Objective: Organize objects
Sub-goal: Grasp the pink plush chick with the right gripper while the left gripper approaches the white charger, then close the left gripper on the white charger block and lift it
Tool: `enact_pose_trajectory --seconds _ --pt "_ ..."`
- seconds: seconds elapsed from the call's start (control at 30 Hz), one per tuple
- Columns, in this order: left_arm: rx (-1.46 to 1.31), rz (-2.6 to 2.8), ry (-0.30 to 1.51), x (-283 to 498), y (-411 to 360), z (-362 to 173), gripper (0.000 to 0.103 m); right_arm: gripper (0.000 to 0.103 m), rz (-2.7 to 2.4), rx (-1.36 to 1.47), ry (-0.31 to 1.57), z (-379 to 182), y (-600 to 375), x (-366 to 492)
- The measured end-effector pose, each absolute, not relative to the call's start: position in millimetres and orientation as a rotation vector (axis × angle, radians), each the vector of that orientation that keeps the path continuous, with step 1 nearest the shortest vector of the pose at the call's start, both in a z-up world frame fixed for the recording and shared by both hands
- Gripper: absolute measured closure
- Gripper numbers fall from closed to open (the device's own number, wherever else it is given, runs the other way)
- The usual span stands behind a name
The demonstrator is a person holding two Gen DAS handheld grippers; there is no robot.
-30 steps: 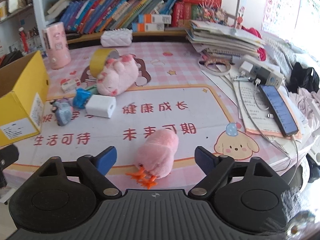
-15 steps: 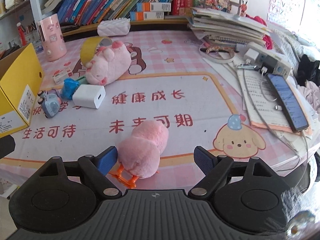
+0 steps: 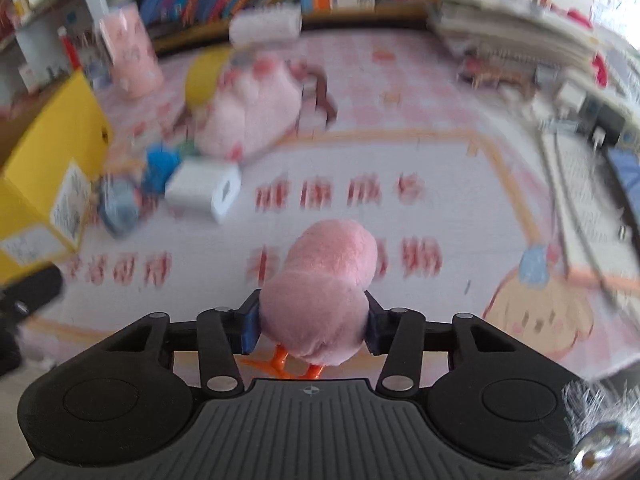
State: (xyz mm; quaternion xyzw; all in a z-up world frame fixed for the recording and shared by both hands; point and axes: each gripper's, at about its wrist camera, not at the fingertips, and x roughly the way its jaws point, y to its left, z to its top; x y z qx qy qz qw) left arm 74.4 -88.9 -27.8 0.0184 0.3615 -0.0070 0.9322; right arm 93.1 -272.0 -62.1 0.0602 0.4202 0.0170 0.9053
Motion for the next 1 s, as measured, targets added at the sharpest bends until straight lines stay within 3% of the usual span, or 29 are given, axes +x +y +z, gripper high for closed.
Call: enact_pose_trajectory --seconds 0.13,0.33,0.8,0.9,1.0 --pt "0.037 -0.042 0.747 99.0 -112.3 -34.3 0.018 0.058 0.012 0.101 0.768 -40.8 -293.8 102.6" --pt "0.072 -0.096 0.774 137.6 -152.8 -53.5 0.029 0.057 0.044 0.067 0.703 -25.0 -321.1 118.7" --pt "0.025 -0.045 0.913 188.9 -166.8 -92.8 0.032 0.057 0.153 0.025 0.705 -31.2 -339.4 156.8" --pt "0.037 -0.033 0.902 189.8 -168.6 -92.3 0.045 0.057 0.169 0.022 0.709 -32.7 -339.8 159.5" --pt "0.027 -0.041 0.912 189.1 -167.5 -90.1 0.049 0.057 0.165 0.030 0.719 -34.4 -342.5 162.0"
